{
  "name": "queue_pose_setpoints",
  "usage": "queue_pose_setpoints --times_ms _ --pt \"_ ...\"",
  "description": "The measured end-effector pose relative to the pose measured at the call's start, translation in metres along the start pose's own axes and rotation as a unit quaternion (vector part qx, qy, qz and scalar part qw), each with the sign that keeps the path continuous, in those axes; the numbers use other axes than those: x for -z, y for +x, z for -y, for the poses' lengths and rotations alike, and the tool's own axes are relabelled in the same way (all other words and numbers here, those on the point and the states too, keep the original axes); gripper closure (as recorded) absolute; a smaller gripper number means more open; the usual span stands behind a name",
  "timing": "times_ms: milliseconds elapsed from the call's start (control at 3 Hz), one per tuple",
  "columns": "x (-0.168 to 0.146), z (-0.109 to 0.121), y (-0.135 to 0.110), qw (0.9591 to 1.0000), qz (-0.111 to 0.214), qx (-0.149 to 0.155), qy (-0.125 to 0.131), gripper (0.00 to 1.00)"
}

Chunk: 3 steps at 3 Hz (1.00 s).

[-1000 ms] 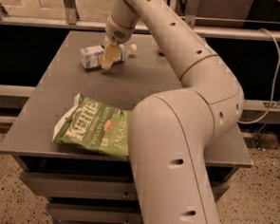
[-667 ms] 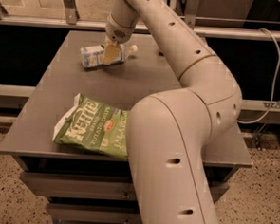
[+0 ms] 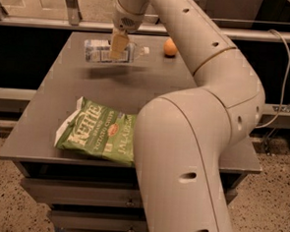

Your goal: Move blue plastic bottle near green jalapeno chip bag

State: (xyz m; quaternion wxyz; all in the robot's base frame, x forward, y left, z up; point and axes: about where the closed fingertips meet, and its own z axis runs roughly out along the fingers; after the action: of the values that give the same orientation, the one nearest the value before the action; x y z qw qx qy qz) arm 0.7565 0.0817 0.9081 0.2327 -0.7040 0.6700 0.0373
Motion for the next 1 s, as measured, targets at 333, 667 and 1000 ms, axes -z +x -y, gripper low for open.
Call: queue_pose_setpoints --times_ms 333,667,1000 --pt "0.037 -0.003 0.011 0.9994 -0.025 -0.008 0.023 1.00" --pt "0.074 -0.009 0.031 0.9963 -0.066 -0.029 0.047 1.00" --pt "0.107 -0.016 0.060 0.9884 -0.111 -0.064 0.082 1.00"
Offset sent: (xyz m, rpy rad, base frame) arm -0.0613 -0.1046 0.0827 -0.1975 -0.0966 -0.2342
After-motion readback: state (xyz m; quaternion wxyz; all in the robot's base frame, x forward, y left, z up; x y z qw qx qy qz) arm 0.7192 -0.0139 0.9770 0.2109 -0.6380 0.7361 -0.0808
